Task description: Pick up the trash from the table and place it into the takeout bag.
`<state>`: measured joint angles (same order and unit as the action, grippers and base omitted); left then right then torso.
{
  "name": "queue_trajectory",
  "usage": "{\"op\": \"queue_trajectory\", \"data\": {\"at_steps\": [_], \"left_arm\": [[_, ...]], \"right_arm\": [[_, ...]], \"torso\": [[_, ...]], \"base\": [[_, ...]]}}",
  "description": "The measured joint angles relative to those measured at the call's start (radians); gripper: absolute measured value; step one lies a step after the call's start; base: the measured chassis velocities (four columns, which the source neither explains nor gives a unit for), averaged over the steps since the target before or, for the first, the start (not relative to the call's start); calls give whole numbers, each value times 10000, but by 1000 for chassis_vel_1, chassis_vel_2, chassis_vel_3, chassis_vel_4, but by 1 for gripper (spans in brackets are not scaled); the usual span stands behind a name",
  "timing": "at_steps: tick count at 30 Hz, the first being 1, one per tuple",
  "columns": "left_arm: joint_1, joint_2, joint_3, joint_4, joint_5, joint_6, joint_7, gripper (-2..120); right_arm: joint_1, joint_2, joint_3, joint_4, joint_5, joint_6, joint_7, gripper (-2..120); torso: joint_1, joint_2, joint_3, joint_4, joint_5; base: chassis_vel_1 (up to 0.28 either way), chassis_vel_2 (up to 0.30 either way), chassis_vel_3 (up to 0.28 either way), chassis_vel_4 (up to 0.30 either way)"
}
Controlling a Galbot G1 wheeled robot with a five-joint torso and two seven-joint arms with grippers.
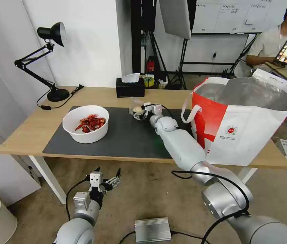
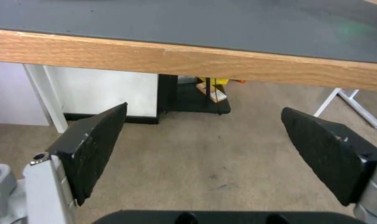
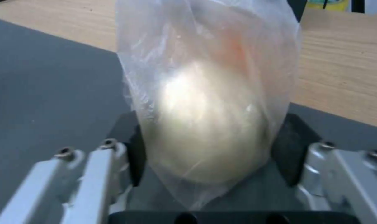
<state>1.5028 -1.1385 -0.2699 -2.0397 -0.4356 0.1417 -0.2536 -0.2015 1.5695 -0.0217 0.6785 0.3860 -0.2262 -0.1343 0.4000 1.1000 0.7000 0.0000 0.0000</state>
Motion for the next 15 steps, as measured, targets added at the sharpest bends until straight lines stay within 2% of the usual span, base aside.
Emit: {"op": "queue_trajectory", "data": {"at_steps": [1, 3, 4, 6, 7, 10, 11, 15], "left_arm": [[0, 0, 0, 0, 0, 0, 0, 100], [-2, -5, 4, 9, 1, 0, 0, 100], [-2, -5, 4, 9, 1, 0, 0, 100], [-5, -5, 2, 11, 2, 0, 0, 100], [-5, -5, 2, 11, 2, 0, 0, 100], [-19, -4, -6, 13, 3, 0, 0, 100], [-19, -4, -6, 13, 3, 0, 0, 100], [-50, 11, -44, 19, -17, 0, -7, 100]], "right_arm": [[0, 0, 0, 0, 0, 0, 0, 57], [-20, 0, 10, 0, -7, 6, -5, 46], [-20, 0, 10, 0, -7, 6, -5, 46], [-51, 0, 23, 0, -22, 16, -21, 36], [-51, 0, 23, 0, -22, 16, -21, 36], [-89, -2, 28, 42, -32, 19, -26, 22], [-89, -2, 28, 42, -32, 19, -26, 22], [-198, -53, 16, 276, -34, -2, 111, 7]], "torso": [[0, 0, 0, 0, 0], [0, 0, 0, 0, 0], [0, 0, 0, 0, 0], [0, 0, 0, 0, 0], [0, 0, 0, 0, 0], [0, 0, 0, 0, 0], [0, 0, 0, 0, 0], [0, 0, 1, 0, 0]], "base": [[0, 0, 0, 0], [0, 0, 0, 0], [0, 0, 0, 0], [0, 0, 0, 0], [0, 0, 0, 0], [0, 0, 0, 0], [0, 0, 0, 0], [0, 0, 0, 0]]}}
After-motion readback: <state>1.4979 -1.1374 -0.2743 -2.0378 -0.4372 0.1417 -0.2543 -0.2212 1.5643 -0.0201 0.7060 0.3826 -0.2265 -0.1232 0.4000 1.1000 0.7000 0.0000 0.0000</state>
